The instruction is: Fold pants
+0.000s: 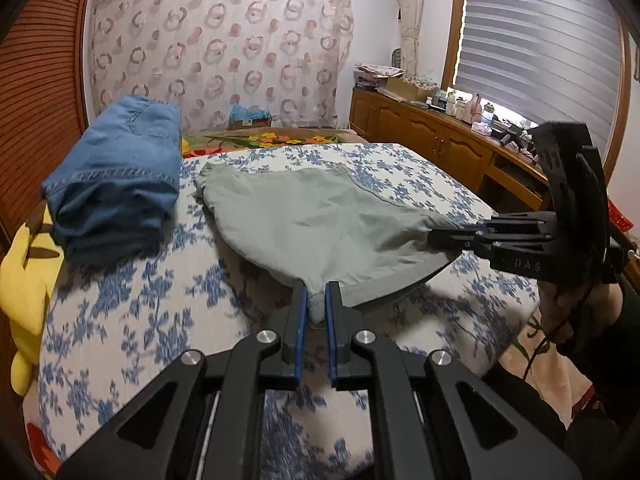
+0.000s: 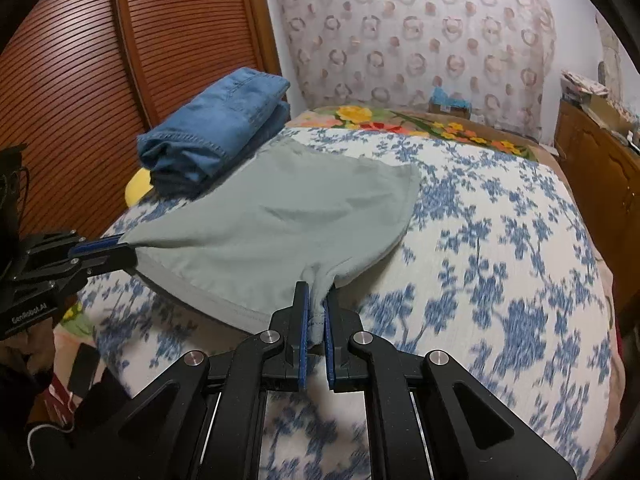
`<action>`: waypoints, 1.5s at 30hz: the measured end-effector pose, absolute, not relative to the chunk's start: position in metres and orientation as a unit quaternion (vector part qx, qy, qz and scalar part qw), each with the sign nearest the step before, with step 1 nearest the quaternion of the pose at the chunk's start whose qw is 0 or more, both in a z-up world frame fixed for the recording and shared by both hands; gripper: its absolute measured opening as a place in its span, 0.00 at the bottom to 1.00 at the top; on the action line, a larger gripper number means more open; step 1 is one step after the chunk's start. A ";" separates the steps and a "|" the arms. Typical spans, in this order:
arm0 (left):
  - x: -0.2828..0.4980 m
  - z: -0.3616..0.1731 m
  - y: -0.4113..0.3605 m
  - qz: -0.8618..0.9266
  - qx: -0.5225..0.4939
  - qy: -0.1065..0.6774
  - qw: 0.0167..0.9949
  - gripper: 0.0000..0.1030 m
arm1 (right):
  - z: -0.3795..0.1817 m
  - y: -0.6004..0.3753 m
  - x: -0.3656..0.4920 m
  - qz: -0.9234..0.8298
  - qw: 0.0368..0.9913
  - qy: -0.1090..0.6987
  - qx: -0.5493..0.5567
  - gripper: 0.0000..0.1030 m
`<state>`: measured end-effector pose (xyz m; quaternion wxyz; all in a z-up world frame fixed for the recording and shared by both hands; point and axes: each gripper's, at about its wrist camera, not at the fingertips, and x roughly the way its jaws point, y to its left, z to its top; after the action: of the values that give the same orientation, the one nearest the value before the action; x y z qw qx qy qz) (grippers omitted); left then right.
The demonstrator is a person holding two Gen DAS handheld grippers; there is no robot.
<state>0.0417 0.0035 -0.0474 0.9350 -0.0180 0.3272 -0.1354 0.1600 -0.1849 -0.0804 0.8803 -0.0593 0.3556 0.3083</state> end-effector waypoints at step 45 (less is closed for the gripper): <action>0.025 -0.056 0.017 -0.147 -0.075 0.313 0.935 0.06 | -0.085 -0.198 0.119 0.327 0.885 0.329 -0.031 0.04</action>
<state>0.0251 0.0167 -0.0562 0.9353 -0.0746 0.3131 -0.1474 0.1191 -0.1984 -0.0850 0.8853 -0.0310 0.3291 0.3270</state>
